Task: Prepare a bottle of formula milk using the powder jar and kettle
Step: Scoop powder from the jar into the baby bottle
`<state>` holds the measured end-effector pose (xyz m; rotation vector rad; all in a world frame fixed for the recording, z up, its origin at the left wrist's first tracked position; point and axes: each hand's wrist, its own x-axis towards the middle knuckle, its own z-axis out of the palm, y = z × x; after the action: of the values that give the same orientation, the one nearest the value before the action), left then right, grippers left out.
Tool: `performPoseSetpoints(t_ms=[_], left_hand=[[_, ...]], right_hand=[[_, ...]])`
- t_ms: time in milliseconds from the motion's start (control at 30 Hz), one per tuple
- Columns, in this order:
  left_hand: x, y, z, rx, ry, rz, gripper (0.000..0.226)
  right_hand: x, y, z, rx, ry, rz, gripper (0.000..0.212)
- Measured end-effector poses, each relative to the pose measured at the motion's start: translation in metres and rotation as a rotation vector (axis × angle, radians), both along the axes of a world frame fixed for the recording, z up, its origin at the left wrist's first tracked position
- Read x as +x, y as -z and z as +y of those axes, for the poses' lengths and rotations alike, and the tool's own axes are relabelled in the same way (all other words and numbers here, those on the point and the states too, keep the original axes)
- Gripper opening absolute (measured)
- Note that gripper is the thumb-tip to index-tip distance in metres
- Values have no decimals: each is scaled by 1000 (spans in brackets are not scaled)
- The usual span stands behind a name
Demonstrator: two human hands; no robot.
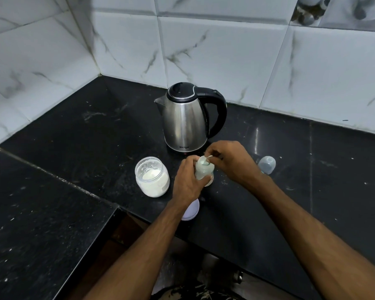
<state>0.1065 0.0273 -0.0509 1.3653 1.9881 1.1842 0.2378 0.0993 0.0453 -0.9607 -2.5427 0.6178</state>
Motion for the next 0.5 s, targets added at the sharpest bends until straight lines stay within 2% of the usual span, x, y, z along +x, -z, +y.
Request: performPoseSetpoints(t_ms=[133, 300, 433, 500], left_hand=[[-1, -1, 0, -15, 5, 17, 54], [0, 0, 0, 0, -2, 8, 52], [0, -1, 0, -23, 2, 4, 53], [0, -1, 0, -13, 3, -1, 53]], right_hand=[[0, 3, 1, -26, -59, -72, 14], [0, 3, -1, 53, 20, 65, 13], [-1, 2, -1, 26, -31, -41, 14], [-1, 2, 0, 41, -7, 4, 13]])
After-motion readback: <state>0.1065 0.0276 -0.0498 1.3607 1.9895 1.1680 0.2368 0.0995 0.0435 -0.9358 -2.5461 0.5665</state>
